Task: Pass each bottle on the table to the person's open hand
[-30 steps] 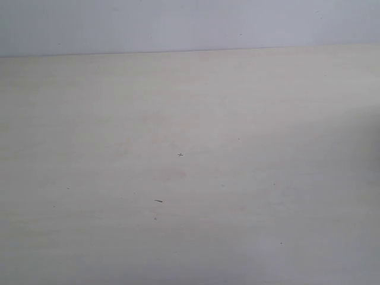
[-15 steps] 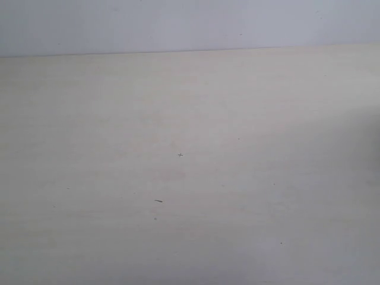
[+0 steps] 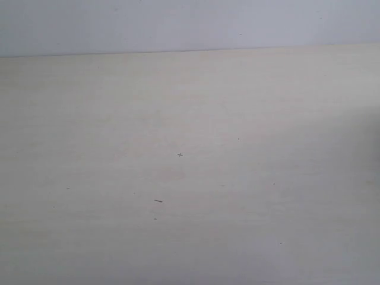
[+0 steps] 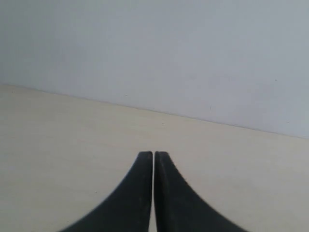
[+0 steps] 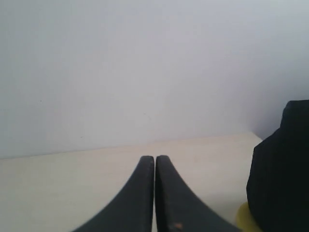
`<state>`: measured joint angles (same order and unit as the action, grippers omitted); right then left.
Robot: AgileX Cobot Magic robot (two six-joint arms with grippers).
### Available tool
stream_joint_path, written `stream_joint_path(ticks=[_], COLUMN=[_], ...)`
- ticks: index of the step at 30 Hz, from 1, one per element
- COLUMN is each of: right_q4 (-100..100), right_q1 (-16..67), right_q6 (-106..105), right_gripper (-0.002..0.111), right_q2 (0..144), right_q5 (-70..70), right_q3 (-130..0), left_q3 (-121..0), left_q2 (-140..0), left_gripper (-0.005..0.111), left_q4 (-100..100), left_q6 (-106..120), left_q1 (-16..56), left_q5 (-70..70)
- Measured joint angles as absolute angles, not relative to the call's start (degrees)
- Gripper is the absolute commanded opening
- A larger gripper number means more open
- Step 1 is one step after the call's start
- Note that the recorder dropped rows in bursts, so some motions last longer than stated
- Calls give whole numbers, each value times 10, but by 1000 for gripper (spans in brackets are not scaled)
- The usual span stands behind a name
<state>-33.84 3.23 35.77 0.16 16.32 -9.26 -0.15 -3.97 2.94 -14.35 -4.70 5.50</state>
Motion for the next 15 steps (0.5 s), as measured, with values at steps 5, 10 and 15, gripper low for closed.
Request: stream_joint_path(ticks=[5,10,15], right_q4=[-318,-313,-313], right_q1=[15,15,15], right_q6=[363,364,364], right_gripper=[1,1,1], right_q2=[3,3,3], right_q5=[103,34,38], right_q3=[-57,-3,-3], left_q3=[-2,-2,0], left_q2=[-45,-45,-45], left_gripper=[4,4,4], left_q4=[29,29,29], left_q6=[-143,-143,-143], left_q1=[-47,-47,-47], left_q5=[55,55,55])
